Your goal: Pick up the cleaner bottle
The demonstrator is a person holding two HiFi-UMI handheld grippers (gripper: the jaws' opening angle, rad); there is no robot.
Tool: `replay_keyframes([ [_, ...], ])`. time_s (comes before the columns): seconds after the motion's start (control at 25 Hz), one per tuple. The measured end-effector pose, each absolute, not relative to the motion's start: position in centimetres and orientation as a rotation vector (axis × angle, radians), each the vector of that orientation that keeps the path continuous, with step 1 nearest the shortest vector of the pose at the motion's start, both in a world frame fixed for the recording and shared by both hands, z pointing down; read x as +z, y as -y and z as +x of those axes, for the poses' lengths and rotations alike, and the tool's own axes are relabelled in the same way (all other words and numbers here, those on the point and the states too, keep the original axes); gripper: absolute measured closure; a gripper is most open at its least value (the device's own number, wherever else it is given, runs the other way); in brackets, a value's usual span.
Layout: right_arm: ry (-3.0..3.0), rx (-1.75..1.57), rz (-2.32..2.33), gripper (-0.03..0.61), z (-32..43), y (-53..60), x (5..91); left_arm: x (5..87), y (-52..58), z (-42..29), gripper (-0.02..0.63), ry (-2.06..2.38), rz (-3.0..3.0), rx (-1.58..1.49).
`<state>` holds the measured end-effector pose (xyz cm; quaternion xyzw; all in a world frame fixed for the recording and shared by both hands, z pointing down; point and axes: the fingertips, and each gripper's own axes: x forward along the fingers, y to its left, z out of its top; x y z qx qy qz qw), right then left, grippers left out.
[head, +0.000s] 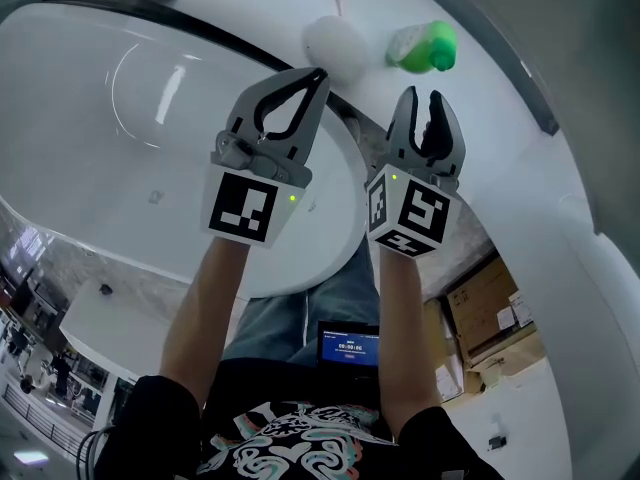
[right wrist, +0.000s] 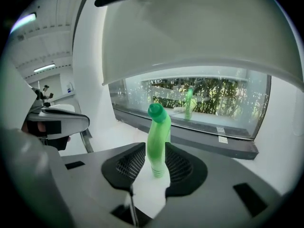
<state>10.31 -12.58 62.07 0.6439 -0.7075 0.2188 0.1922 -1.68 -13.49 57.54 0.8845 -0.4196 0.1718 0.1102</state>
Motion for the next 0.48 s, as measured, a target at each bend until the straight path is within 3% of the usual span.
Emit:
replay_keyframes([
  [0.48, 1.926, 0.644, 1.862, 0.354, 10.3, 15.6, 64.0, 59.2, 14.5, -1.4, 0.597, 1.257, 2.561, 0.501],
])
